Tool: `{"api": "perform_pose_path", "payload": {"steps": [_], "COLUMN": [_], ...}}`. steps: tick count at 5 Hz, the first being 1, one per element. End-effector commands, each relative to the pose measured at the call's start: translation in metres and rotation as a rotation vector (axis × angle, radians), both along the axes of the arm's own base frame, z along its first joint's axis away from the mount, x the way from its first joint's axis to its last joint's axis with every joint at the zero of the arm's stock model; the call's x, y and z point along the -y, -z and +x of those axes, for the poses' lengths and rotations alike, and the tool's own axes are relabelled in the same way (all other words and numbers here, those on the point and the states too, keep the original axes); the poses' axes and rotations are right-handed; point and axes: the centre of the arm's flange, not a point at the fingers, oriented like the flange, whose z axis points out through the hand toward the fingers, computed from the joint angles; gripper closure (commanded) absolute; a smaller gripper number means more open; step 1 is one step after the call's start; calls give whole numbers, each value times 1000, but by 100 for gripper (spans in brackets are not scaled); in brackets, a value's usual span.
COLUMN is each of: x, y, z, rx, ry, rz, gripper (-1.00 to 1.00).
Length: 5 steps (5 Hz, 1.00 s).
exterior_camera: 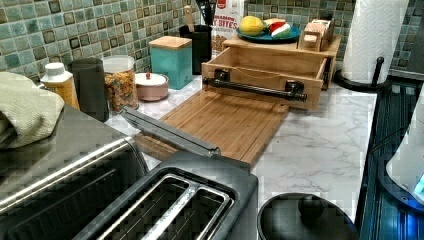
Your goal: Close the drawer.
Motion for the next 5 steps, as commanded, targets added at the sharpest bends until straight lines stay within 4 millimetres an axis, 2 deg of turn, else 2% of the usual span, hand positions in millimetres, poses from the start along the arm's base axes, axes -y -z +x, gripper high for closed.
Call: {"api": "perform_pose_path", "payload": {"steps": [1,2,3,4,5], "x": [-16,39,21,35,2], "y": [22,38,33,16,0], "z": [9,3,4,-2,0], "rx": [-55,-94,-55,-64,0], "ry": [-65,46,-32,16,0], "rz": [-32,-26,-24,-8,-5], "gripper": [97,100,97,93,100]}}
